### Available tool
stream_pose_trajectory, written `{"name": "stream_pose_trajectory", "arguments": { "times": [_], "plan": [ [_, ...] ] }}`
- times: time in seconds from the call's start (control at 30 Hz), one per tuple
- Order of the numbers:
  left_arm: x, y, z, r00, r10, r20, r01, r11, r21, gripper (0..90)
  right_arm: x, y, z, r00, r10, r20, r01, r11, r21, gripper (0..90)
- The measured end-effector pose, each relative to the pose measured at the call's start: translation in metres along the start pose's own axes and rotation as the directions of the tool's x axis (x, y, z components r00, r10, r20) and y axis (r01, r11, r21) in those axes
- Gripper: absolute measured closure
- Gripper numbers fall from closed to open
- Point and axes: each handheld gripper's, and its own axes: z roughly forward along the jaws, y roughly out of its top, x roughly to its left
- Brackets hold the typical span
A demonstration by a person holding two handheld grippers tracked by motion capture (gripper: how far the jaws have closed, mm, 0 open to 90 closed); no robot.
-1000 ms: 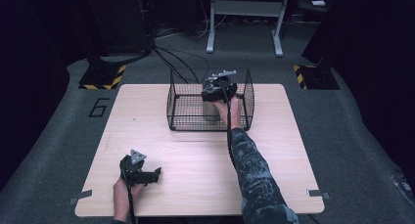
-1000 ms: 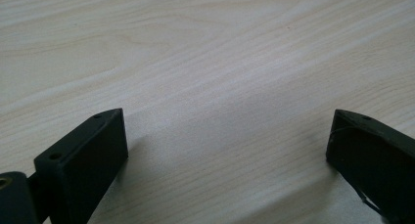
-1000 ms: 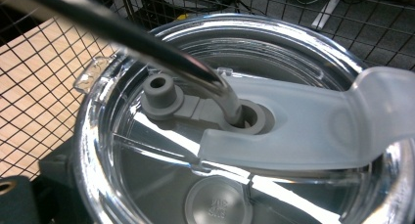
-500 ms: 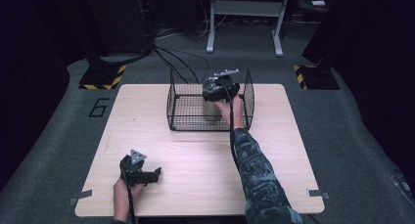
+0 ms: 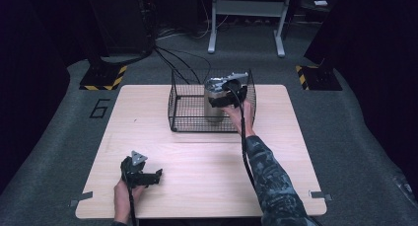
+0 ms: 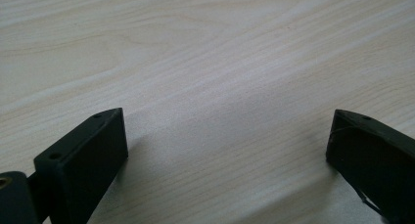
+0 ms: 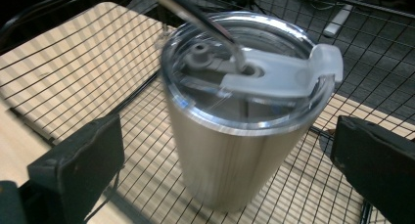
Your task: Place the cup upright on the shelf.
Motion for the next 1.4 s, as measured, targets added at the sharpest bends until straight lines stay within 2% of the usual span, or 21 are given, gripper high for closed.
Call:
{"name": "stream_pose_trajectory", "arguments": {
  "times": [0.23, 0.27, 0.53, 0.57, 0.67, 0.77, 0.83, 0.97, 1.0, 1.07, 1.13, 1.17, 1.4],
  "plan": [
    [0.000, 0.000, 0.000, 1.0000, 0.000, 0.000, 0.000, 1.0000, 0.000, 1.8, 0.012, -0.005, -0.032, 0.9981, -0.051, -0.036, 0.050, 0.999, -0.010, 0.0],
    [0.000, 0.000, 0.000, 1.0000, -0.001, -0.001, 0.001, 1.0000, 0.000, 1.8, 0.012, -0.005, -0.032, 0.9981, -0.051, -0.036, 0.050, 0.999, -0.010, 0.0],
    [0.000, 0.000, 0.000, 1.0000, -0.001, -0.001, 0.001, 1.0000, 0.000, 1.8, 0.023, -0.027, -0.074, 0.9941, -0.098, -0.047, 0.096, 0.995, -0.028, 0.0],
    [0.000, 0.000, 0.000, 1.0000, -0.001, -0.001, 0.001, 1.0000, 0.000, 1.8, 0.022, -0.031, -0.078, 0.9919, -0.117, -0.047, 0.116, 0.993, -0.030, 0.0],
    [0.000, 0.000, 0.000, 1.0000, -0.001, -0.001, 0.001, 1.0000, 0.000, 1.8, 0.023, -0.038, -0.087, 0.9930, -0.108, -0.047, 0.107, 0.994, -0.030, 0.0],
    [0.000, 0.000, 0.000, 1.0000, -0.001, -0.001, 0.001, 1.0000, 0.000, 1.8, 0.020, -0.056, -0.102, 0.9926, -0.116, -0.038, 0.114, 0.993, -0.034, 0.0],
    [0.000, 0.000, 0.000, 1.0000, -0.001, -0.001, 0.001, 1.0000, 0.000, 1.8, 0.020, -0.061, -0.106, 0.9926, -0.116, -0.037, 0.114, 0.993, -0.033, 0.0],
    [0.000, 0.000, 0.000, 1.0000, -0.001, -0.001, 0.001, 1.0000, 0.000, 1.8, 0.016, -0.087, -0.122, 0.9963, -0.085, -0.008, 0.085, 0.996, -0.033, 0.0],
    [0.000, 0.000, 0.000, 1.0000, -0.001, -0.001, 0.001, 1.0000, 0.000, 1.8, 0.016, -0.087, -0.122, 0.9963, -0.085, -0.008, 0.085, 0.996, -0.033, 0.0],
    [0.000, 0.000, 0.000, 1.0000, -0.002, -0.001, 0.002, 1.0000, -0.001, 1.8, 0.014, -0.103, -0.130, 0.9972, -0.075, 0.005, 0.075, 0.997, -0.032, 0.0],
    [0.000, 0.000, 0.000, 1.0000, -0.002, -0.001, 0.002, 1.0000, 0.000, 1.8, 0.013, -0.108, -0.132, 0.9968, -0.078, 0.014, 0.079, 0.997, -0.028, 0.0],
    [0.000, 0.000, 0.000, 1.0000, -0.002, -0.001, 0.002, 1.0000, -0.001, 1.7, 0.011, -0.118, -0.137, 0.9967, -0.073, 0.035, 0.074, 0.997, -0.017, 0.0],
    [0.000, 0.000, 0.000, 1.0000, -0.002, -0.001, 0.002, 1.0000, 0.000, 1.8, 0.004, -0.165, -0.144, 0.9947, -0.050, 0.090, 0.047, 0.998, 0.033, 0.0]
  ]
}}
